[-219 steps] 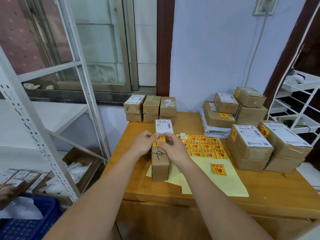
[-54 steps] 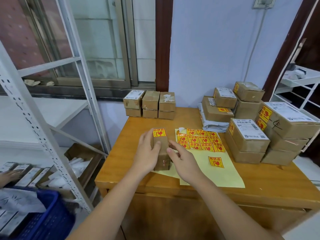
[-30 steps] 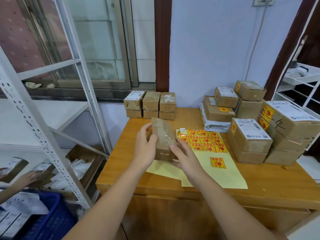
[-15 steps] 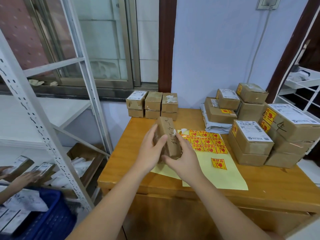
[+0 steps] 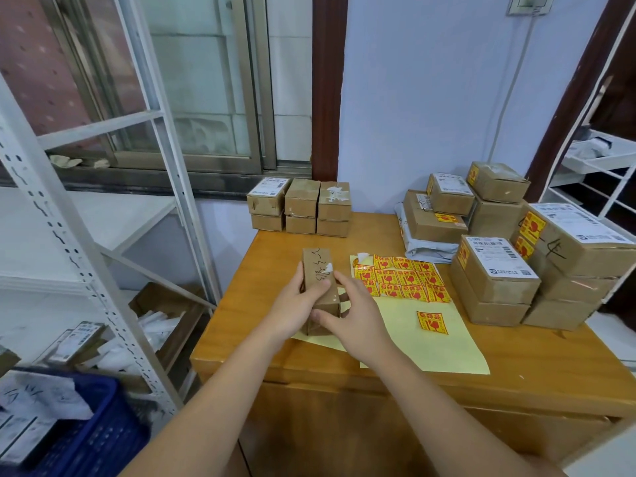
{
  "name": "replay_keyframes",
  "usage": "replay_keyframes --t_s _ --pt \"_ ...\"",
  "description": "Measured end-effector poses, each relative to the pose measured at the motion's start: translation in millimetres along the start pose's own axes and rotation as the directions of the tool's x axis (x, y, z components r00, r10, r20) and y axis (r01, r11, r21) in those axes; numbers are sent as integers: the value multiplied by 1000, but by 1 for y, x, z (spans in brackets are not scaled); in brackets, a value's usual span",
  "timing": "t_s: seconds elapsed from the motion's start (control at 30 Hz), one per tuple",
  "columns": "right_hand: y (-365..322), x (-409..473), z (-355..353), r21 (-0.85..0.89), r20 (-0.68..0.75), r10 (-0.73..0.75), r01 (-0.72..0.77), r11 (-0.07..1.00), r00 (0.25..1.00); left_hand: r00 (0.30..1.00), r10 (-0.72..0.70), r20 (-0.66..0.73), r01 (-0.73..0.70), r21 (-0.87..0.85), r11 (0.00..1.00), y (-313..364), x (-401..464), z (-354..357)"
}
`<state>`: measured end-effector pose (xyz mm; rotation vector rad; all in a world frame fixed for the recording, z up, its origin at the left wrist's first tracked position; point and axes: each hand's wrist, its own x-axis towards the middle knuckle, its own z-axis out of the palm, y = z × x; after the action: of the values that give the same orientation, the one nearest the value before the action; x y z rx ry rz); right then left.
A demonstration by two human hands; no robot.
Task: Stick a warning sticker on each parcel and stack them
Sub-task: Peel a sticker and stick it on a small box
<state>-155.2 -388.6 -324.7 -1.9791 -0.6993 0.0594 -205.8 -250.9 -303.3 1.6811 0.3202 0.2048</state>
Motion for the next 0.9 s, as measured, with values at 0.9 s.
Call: replay_keyframes --t_s 0.9 --pt "81 -23 -148 -395 -161 125 -180 901 979 792 410 451 -574 780 251 36 -10 89"
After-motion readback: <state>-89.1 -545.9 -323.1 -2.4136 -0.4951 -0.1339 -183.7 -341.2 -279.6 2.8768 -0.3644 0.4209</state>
